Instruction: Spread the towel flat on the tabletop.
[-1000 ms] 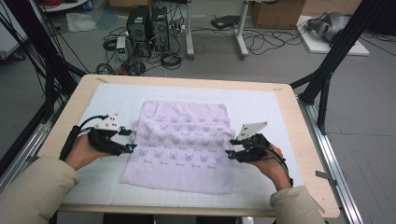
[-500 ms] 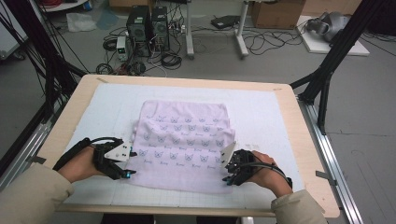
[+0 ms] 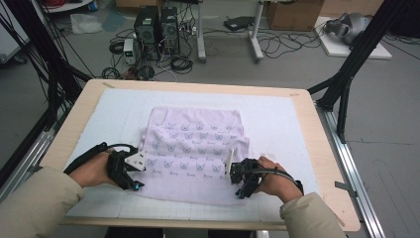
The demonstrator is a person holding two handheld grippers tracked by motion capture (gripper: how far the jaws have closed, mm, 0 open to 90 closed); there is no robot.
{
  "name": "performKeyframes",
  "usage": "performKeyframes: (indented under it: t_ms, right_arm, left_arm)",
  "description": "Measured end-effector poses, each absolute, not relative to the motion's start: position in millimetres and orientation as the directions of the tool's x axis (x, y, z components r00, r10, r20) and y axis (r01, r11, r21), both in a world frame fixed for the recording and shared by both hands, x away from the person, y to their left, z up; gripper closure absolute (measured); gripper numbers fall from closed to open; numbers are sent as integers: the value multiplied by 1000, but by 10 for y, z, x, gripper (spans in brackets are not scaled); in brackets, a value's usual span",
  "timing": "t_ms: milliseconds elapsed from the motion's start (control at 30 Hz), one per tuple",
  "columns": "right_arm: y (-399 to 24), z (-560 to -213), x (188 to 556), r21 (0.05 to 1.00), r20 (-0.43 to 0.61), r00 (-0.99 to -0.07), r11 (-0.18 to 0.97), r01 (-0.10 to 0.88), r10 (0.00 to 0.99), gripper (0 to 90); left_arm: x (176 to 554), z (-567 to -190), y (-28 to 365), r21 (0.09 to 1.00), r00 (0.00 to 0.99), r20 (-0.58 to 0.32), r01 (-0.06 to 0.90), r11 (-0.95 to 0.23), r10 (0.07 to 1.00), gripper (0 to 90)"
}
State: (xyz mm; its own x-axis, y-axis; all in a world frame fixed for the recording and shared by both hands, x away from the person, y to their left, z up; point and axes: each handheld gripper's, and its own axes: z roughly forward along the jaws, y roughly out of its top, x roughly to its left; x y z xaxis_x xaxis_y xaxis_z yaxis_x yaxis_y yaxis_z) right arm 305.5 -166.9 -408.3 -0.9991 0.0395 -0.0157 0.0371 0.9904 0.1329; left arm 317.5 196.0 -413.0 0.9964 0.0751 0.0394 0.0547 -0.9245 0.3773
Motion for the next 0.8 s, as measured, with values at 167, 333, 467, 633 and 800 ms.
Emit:
performKeyframes:
  t_ms: [167, 333, 467, 633, 800]
  right_arm:
    - [-1641, -4064, 3134, 115, 8, -999, 993, 37, 37, 789]
    - [-1650, -4058, 3149, 125, 3, -1000, 992, 32, 31, 868]
    - [-1717, -4005, 3145, 175, 11, -999, 984, 42, 41, 872]
    - [-1844, -3814, 3031, 264, 37, -998, 963, 51, 43, 873]
    - [-1974, -3656, 2796, 336, 102, -995, 942, 27, -8, 873]
  left_arm:
    - [3213, -4114, 1940, 376, 994, -1, 102, -921, 110, 653]
    - [3247, -4096, 1878, 339, 986, -27, 162, -927, 162, 866]
    - [3205, -4073, 1884, 345, 987, -9, 154, -926, 161, 876]
    - [3067, -3936, 1985, 411, 990, -43, 138, -901, 132, 877]
    - [2715, -3764, 2066, 467, 996, -94, 52, -883, 10, 876]
